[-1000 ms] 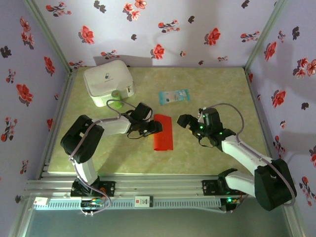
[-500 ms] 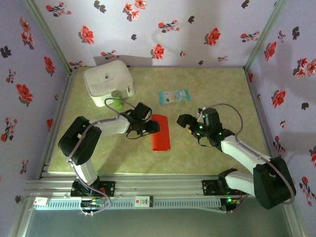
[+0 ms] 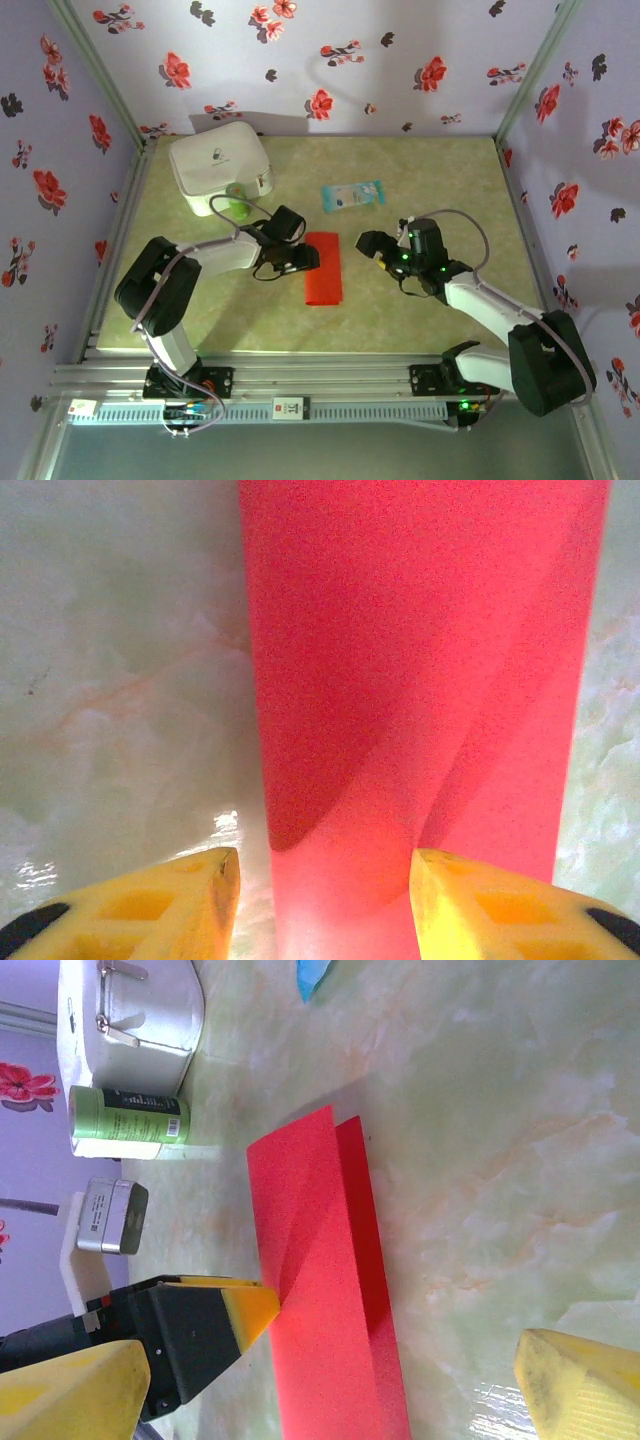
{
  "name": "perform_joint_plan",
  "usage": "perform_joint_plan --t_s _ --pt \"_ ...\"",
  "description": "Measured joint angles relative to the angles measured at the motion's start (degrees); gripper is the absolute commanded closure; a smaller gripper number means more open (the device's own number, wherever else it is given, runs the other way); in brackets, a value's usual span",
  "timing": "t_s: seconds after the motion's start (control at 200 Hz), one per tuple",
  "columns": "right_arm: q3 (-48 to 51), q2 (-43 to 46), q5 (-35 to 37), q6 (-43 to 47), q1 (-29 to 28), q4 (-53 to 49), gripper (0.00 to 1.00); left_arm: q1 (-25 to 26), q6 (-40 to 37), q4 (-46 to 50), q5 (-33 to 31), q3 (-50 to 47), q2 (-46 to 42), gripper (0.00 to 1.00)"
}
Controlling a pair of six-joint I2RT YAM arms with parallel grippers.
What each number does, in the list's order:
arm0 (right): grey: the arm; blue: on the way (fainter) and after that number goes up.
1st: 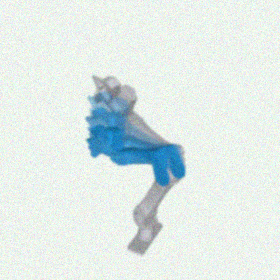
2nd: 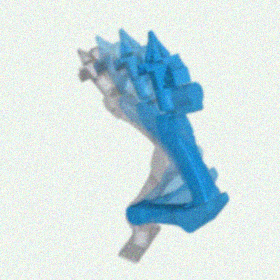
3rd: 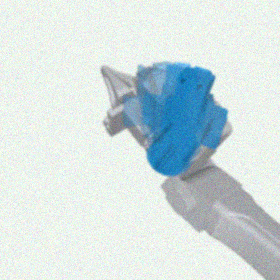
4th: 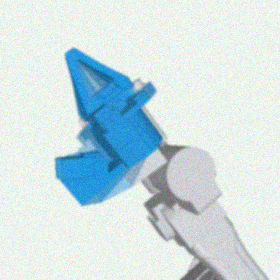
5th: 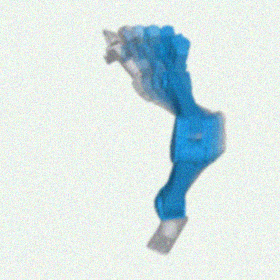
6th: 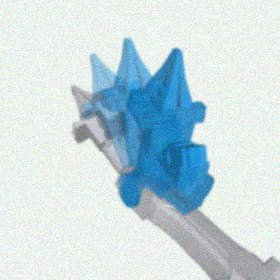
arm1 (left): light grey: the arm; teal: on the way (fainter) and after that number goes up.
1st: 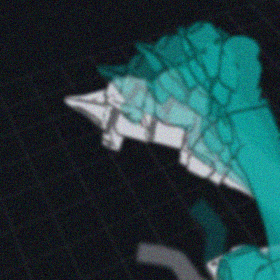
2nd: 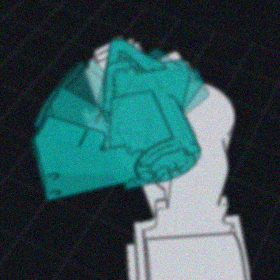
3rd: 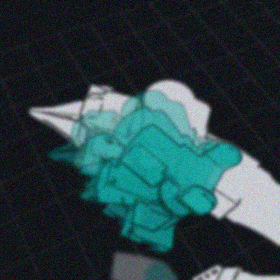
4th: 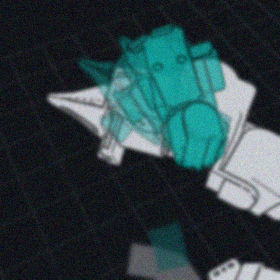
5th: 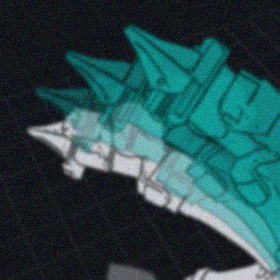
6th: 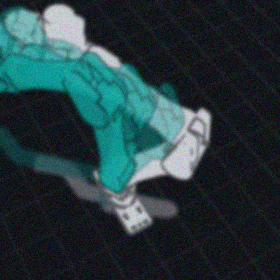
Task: Fold a paper plane with a square sheet of paper (pick it up from the middle)
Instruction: First fold the square sheet of paper in half at the center of the table.
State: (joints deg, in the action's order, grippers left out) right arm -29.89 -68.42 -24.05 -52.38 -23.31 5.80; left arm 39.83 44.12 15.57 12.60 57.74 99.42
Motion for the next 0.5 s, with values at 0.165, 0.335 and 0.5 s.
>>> perform_joint_plan --t_s 0.165,0.335,0.5 --pt "0.00 -0.50 0.00 -0.22 -0.11 0.02 0.05 0.00 -0.02 1.25 -1.11 0.90 0.50 0.52" --pt "0.00 -0.70 0.00 -0.24 -0.20 0.26 0.05 0.00 -1.09 2.91 -1.53 1.81 2.03 0.52" --pt "0.02 -0.74 0.00 -0.33 -0.20 0.37 0.05 0.00 -1.99 3.80 -1.55 1.95 2.43 0.51"
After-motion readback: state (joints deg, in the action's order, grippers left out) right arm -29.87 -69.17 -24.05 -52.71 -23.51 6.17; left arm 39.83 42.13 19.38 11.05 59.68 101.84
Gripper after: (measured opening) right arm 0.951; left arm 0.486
